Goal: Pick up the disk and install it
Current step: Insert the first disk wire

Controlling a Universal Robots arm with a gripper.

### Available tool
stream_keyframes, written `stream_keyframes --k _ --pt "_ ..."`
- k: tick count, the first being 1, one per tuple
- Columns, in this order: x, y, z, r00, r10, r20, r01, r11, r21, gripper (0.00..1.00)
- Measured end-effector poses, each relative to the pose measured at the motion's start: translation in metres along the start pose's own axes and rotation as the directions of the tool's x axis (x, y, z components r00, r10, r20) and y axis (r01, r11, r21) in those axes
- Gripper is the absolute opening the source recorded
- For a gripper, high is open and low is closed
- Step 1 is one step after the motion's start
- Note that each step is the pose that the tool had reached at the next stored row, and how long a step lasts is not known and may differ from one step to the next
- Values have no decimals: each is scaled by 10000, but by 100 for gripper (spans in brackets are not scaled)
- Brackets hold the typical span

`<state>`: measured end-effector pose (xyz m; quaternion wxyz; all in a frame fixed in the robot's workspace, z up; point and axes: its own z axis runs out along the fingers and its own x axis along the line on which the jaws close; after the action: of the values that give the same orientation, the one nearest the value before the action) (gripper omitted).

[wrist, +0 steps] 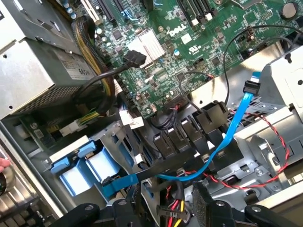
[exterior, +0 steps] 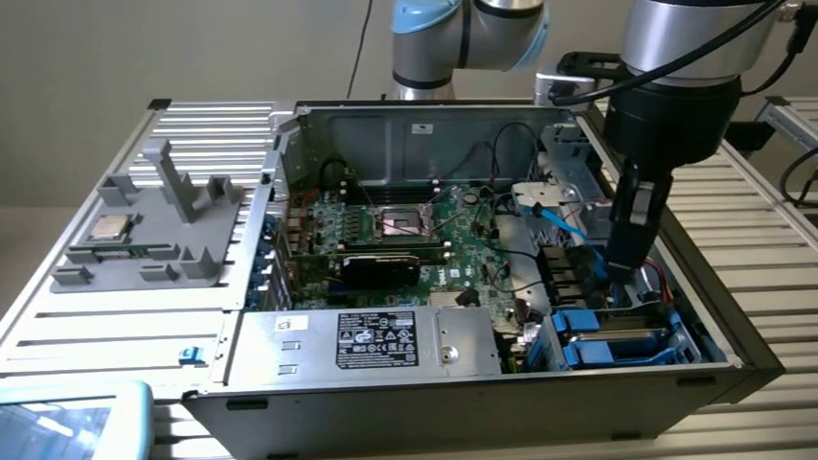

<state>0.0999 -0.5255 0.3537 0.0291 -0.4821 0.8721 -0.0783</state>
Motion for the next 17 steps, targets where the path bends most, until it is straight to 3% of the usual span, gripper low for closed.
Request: stream_keyframes --k 5,10,13,17 --pt "-4 -60 -210 10000 2 10 -2 10000 22 56" --pt "61 -143 -362 10000 9 42 -9 10000 1 56" --pt "96 -171 -388 9998 33 172 -31 10000 -83 56" --pt "144 -202 -395 9990 79 430 -69 9997 -249 56"
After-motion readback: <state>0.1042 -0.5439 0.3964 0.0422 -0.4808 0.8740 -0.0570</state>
